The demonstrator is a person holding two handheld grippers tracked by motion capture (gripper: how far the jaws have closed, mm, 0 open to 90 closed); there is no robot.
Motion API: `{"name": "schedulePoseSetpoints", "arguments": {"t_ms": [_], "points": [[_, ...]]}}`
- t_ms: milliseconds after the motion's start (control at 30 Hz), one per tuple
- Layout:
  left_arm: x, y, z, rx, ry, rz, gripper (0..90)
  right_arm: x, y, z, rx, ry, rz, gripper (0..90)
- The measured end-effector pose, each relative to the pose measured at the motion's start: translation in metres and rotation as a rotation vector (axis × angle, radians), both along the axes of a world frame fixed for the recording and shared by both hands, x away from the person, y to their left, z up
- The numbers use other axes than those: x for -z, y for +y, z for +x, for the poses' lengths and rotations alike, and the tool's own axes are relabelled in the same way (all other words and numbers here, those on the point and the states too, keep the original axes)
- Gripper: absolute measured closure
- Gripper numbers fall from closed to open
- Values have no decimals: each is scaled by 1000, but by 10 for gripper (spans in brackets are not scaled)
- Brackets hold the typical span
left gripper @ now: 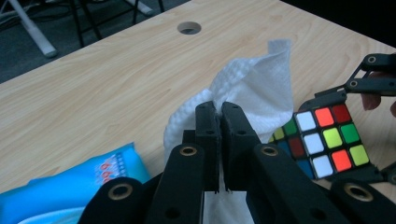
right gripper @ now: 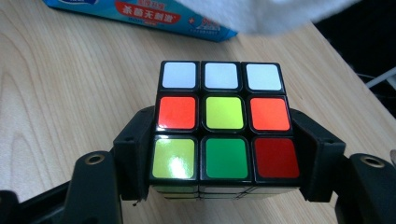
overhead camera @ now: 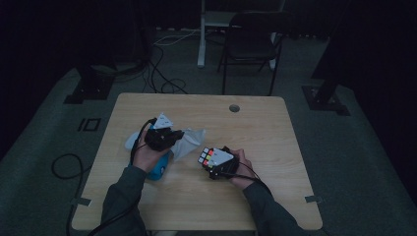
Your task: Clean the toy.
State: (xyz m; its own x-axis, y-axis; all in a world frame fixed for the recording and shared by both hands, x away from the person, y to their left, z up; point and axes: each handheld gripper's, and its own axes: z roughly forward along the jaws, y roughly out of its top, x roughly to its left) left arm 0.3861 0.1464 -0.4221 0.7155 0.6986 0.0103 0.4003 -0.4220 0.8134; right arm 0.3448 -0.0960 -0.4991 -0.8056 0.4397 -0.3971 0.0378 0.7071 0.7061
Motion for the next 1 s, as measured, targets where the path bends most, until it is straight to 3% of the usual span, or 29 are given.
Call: {"name": "schedulePoseSetpoints", "arguments": {"t_ms": [367, 533, 1000], "points": [[7, -21, 4, 59, 19, 15, 875, 1, 7, -15, -12, -94, -26, 339], [8, -26, 4, 90, 16, -2, 875, 1, 10, -20, -8, -136, -39, 339], [13, -54, 8, 180, 44, 32, 874, 6, 20, -29, -2, -244, -100, 339]]}}
